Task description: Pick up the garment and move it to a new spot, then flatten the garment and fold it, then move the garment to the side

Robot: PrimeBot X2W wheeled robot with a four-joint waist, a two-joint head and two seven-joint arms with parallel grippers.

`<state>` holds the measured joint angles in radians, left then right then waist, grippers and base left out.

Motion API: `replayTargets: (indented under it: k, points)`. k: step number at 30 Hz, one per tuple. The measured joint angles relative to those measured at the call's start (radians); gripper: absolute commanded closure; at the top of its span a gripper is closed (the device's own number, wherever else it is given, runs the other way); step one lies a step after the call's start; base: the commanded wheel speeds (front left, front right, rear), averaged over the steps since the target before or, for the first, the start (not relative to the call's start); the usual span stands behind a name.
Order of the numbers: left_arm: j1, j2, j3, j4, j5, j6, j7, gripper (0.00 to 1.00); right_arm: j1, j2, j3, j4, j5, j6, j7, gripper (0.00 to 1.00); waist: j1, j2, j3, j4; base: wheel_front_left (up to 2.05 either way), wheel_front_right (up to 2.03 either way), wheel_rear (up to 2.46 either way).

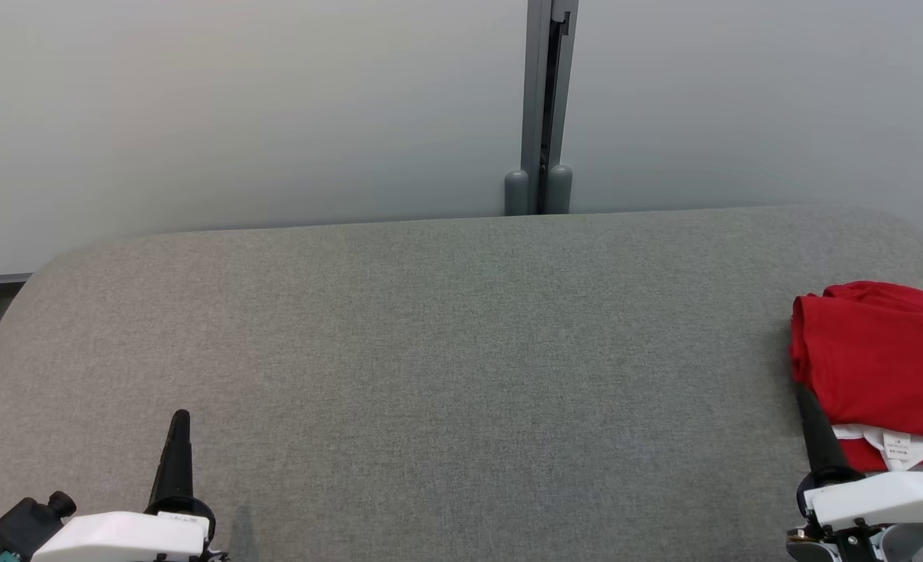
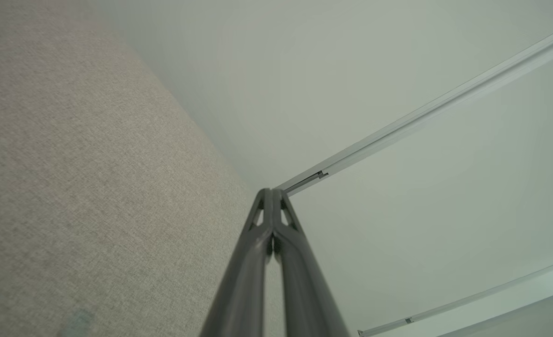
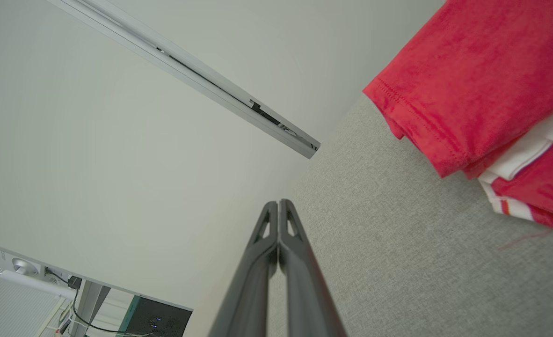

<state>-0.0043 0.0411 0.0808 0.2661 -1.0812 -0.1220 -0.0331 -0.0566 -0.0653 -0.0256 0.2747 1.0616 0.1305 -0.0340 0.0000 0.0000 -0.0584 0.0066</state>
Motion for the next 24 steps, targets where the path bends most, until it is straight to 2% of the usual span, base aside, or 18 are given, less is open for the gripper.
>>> replayTargets:
  k: [24]
  points:
    - [-0.043,0.003,0.013,-0.009,-0.23,-0.001,0.065,1.0,-0.021,0.007,-0.037,-0.01,0.237,0.0,0.065,1.0,0.0,0.0,0.023,-0.002,0.0,0.0,0.0]
